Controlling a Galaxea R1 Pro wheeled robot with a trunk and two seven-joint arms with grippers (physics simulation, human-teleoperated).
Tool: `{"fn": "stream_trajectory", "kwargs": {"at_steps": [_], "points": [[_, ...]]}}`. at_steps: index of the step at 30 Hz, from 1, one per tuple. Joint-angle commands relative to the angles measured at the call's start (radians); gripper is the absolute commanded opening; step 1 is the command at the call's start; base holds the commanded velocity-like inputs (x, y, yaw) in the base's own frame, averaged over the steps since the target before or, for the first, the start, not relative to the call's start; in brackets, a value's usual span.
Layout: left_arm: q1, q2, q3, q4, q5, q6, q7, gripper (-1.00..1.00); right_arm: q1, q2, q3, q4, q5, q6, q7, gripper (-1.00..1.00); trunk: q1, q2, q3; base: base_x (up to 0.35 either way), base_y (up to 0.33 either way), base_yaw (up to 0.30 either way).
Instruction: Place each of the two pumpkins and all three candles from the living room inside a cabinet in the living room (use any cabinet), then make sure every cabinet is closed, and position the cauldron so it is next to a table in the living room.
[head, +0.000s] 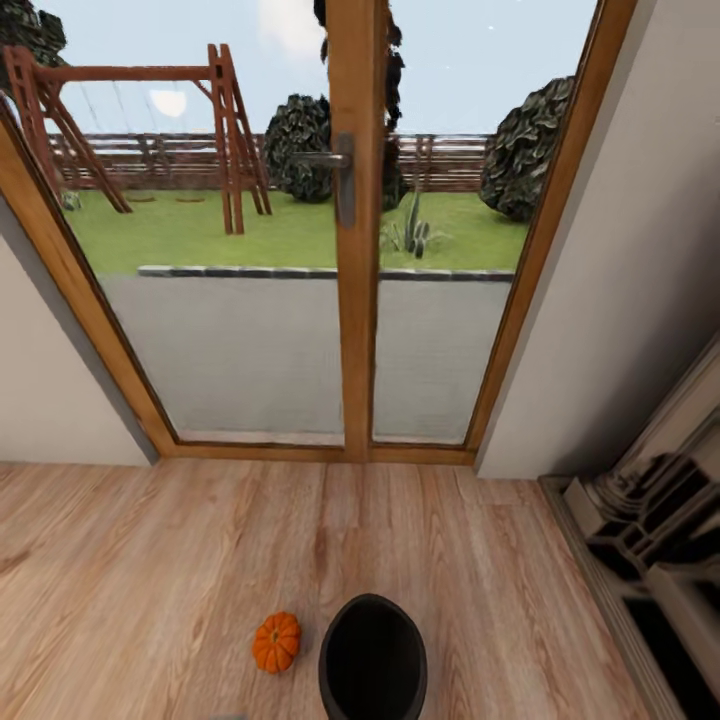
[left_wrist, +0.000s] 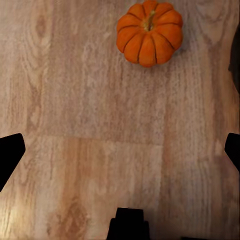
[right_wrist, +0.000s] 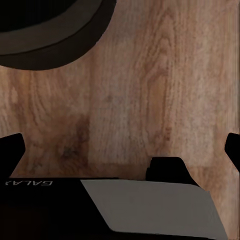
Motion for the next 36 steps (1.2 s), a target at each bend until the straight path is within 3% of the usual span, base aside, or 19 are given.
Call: {"fn": "stream_trajectory", "kwargs": {"at_steps": [1,3,4,6,9,14,15,19,21,22,25,27,31,36], "points": [[0.000,-0.001,0.000,-0.001,0.000,0.000,0.000,1.00,-0.001,-0.001,0.000,-0.003,0.001,0.003,-0.001,1.00,0.000,0.000,0.000,0.093,-0.101,0.000],[0.000,-0.002,0.000,-0.002,-0.001,0.000,0.000,1.00,-0.011,-0.001,0.002,-0.013,0.003,0.038,-0.009,1.00,0.000,0.000,0.000,0.049,-0.053,0.000],[0.000,-0.003,0.000,-0.003,-0.001,0.000,0.000,1.00,-0.043,0.000,0.006,-0.036,0.015,0.154,-0.026,1.00,0.000,0.000,0.000,0.016,-0.017,0.000],[0.000,-0.004,-0.001,-0.005,-0.001,0.000,0.000,1.00,-0.083,0.000,0.009,-0.078,0.031,0.303,-0.046,1.00,0.000,0.000,0.000,0.008,-0.009,0.000],[-0.004,-0.004,0.003,-0.010,0.001,0.005,0.001,1.00,-0.112,-0.007,0.005,-0.172,0.035,0.440,-0.064,1.00,0.000,0.000,0.000,0.003,-0.003,0.000],[-0.018,-0.024,0.006,-0.017,0.004,0.132,0.002,1.00,-0.119,-0.008,0.004,-0.261,0.034,0.469,-0.080,1.00,0.000,0.000,0.000,0.000,0.000,0.000],[-0.049,-0.039,0.006,-0.033,0.004,0.181,0.003,1.00,-0.119,-0.007,0.004,-0.308,0.033,0.477,-0.102,1.00,0.000,0.000,0.000,0.000,0.000,0.000],[-0.143,-0.051,0.007,-0.085,0.007,0.277,0.004,1.00,-0.120,-0.003,0.004,-0.415,0.032,0.524,-0.203,1.00,0.000,0.000,0.000,0.000,0.000,0.000],[-0.196,-0.051,0.029,-0.148,0.010,0.378,0.005,1.00,-0.120,-0.004,0.004,-0.482,0.030,0.558,-0.251,1.00,0.000,0.000,0.000,0.000,0.000,0.000],[-0.214,-0.050,0.059,-0.184,0.009,0.419,0.006,1.00,-0.120,-0.005,0.004,-0.511,0.030,0.587,-0.260,1.00,0.000,0.000,0.000,0.000,0.000,0.000],[-0.244,-0.050,0.127,-0.252,0.007,0.490,0.009,1.00,-0.120,-0.006,0.004,-0.573,0.031,0.694,-0.266,1.00,0.000,0.000,0.000,0.000,0.000,0.000],[-0.265,-0.050,0.152,-0.284,0.007,0.536,0.013,1.00,-0.120,-0.006,0.004,-0.626,0.031,0.766,-0.267,1.00,0.000,0.000,0.000,0.000,0.000,0.000],[-0.304,-0.058,0.175,-0.310,0.008,0.574,0.047,1.00,-0.120,-0.006,0.003,-0.674,0.031,0.838,-0.267,1.00,0.000,0.000,0.000,0.000,0.000,0.000],[-0.320,-0.090,0.194,-0.332,0.009,0.584,0.122,1.00,-0.120,-0.004,0.003,-0.680,0.027,0.860,-0.262,1.00,0.000,0.000,0.000,0.000,0.000,0.000]]}}
